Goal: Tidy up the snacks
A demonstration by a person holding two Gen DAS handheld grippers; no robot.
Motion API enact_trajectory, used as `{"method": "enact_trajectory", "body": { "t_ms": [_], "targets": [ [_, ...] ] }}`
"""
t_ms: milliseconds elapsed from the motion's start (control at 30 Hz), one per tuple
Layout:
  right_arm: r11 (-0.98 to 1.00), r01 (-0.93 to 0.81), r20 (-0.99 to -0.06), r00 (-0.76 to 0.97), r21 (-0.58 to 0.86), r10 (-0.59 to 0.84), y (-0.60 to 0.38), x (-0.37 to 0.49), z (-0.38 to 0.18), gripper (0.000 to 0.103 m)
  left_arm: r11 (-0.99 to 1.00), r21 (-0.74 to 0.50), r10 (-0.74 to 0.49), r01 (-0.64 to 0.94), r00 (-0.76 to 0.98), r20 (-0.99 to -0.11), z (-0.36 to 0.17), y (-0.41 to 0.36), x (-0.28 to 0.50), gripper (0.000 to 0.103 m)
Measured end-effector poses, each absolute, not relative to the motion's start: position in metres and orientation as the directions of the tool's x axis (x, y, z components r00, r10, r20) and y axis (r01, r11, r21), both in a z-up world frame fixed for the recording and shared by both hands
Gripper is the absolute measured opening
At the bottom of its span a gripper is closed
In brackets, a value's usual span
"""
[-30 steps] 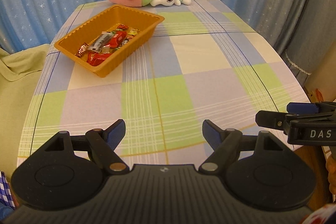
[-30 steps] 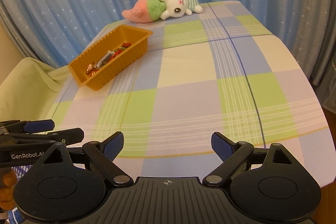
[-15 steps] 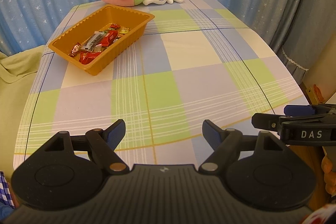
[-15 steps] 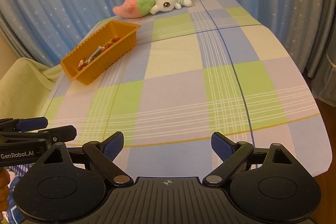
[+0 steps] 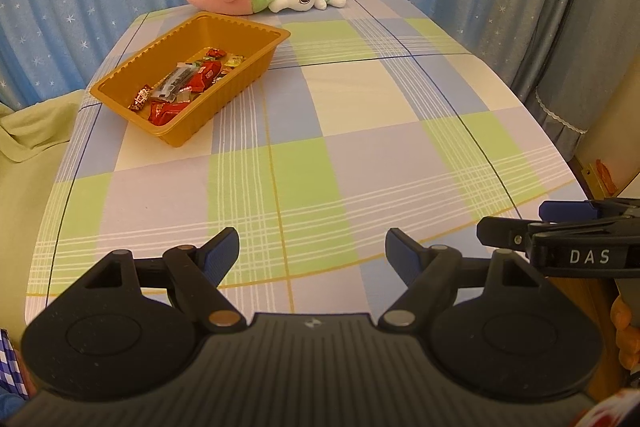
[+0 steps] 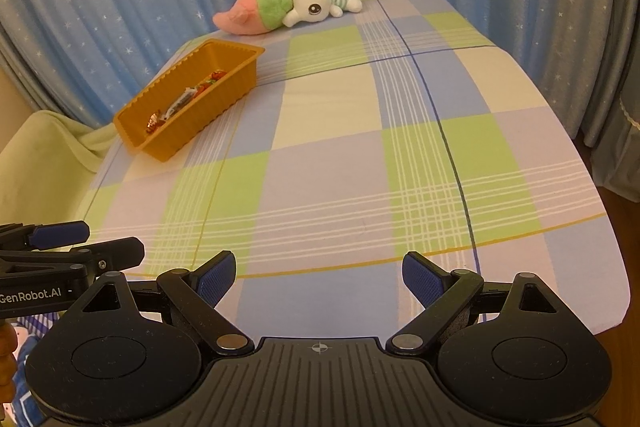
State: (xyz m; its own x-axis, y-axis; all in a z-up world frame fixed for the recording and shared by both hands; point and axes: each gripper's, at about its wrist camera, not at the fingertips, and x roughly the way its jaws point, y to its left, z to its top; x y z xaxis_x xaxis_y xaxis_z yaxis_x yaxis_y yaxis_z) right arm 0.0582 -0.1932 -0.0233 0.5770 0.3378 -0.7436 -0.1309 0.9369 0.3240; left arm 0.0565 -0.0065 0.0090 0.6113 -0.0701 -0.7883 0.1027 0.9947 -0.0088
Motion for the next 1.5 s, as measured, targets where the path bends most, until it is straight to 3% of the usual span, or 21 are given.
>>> {"method": "enact_trajectory", "body": {
  "t_ms": [1500],
  "targets": [
    [0.937,-0.162,-0.752,0.561,0.310,0.346,-0.168,0.072,-0.024,0.090,0.997,-0.019,-0.057,0.069,0.607,-0.793,0.005,0.020,0.065,0.079]
  ]
}}
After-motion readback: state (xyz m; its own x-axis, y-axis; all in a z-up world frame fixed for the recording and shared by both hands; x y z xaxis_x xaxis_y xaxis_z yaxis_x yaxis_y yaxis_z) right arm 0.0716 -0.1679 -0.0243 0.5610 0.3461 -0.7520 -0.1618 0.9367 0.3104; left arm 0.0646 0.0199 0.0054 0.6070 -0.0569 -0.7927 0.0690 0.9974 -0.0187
